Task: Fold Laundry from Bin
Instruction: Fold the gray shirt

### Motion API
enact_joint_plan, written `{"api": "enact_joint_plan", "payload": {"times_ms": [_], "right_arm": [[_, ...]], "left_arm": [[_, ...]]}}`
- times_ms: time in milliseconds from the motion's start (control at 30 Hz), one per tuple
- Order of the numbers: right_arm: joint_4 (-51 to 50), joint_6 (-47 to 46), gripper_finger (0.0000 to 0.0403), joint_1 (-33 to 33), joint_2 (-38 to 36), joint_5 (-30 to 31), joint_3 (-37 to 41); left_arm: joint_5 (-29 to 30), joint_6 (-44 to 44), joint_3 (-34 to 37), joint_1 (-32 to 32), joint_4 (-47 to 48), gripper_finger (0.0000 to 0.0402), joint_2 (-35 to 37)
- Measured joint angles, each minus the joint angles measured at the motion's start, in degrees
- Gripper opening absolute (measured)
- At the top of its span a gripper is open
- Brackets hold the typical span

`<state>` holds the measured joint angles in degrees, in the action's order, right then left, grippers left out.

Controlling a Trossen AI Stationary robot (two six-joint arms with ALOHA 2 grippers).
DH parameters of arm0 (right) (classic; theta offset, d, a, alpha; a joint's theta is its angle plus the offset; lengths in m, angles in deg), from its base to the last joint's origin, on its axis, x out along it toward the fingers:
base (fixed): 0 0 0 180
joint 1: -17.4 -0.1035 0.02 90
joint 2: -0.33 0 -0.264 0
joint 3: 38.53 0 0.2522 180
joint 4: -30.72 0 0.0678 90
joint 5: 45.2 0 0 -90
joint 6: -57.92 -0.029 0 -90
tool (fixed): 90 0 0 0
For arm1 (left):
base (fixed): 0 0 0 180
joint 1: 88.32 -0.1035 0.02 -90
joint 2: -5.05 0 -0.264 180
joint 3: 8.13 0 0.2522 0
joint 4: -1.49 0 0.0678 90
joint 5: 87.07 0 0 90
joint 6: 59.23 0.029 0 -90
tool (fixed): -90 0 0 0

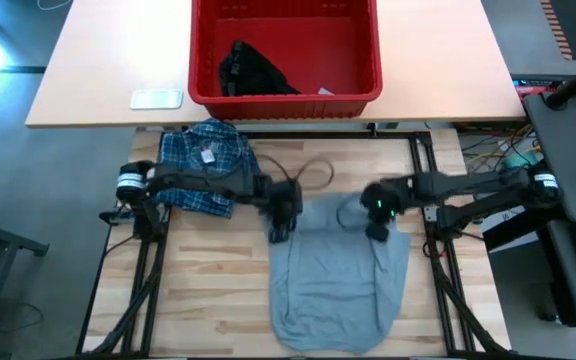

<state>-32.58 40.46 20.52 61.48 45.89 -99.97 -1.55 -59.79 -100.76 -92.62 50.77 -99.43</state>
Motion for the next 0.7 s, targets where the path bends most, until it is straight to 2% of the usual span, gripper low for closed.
{"api": "enact_joint_plan", "payload": {"times_ms": [133,267,333,400,533,633,700], "right_arm": [[1.54,-8.34,0.0081,-10.49,1.75,-4.59,4.96],[2.03,-13.95,0.0157,-17.68,4.89,-9.04,6.29],[-0.47,-14.48,0.0188,-19.59,4.96,-8.25,4.17],[-1.59,-14.39,0.0212,-19.77,3.65,-4.79,2.09],[-0.01,-14.17,0.0237,-12.33,0.55,-0.03,2.31],[5.31,-12.59,0.0239,-1.77,0.66,0.13,5.8],[10.41,-12.47,0.0239,5.54,1.65,-1.83,8.2]], "left_arm": [[-6.24,-6.12,6.94,3.24,-2.26,0.0079,-2.89],[-11.83,-12.11,8.62,4.16,-1.28,0.0154,-2.87],[-12.05,-12.47,7.57,4.27,3.35,0.0189,-1.6],[-9.34,-12.36,5.62,4.29,5.97,0.0217,0.64],[-4.19,-9.4,1.94,3.07,3.36,0.0252,5.39],[-3.5,-8.8,0.43,0.43,-3.04,0.0262,6.11],[-3.35,-9.19,-0.1,-1.06,-6.15,0.0263,6.11]]}}
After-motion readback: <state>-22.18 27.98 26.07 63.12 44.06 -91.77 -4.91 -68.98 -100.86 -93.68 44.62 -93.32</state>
